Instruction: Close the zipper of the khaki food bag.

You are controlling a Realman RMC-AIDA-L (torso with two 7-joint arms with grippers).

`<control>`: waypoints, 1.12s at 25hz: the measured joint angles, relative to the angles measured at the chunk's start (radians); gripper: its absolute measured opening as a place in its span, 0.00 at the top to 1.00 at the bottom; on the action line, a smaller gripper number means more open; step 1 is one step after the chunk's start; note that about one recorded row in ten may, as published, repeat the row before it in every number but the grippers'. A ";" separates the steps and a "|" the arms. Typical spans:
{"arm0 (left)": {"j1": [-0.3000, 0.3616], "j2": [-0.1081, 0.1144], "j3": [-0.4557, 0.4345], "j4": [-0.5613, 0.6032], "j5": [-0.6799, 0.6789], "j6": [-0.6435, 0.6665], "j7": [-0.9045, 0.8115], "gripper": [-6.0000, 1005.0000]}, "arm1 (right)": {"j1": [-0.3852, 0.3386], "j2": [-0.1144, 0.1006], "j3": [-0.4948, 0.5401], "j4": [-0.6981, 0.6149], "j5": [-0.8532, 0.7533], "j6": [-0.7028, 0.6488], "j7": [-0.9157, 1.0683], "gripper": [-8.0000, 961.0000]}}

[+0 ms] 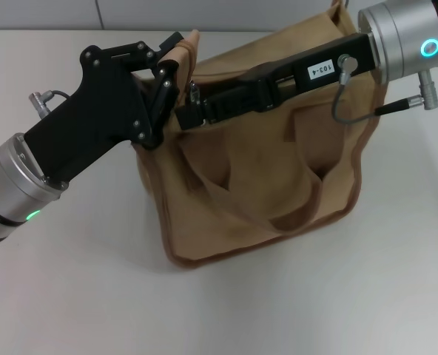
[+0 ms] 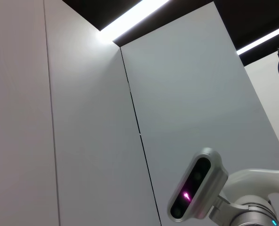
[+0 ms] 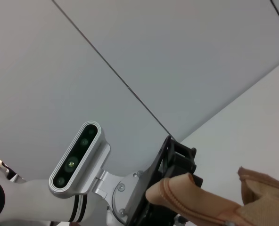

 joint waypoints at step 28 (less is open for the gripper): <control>0.006 0.000 0.003 -0.005 0.006 0.008 -0.004 0.85 | -0.041 0.006 0.004 0.015 0.030 0.005 -0.053 0.76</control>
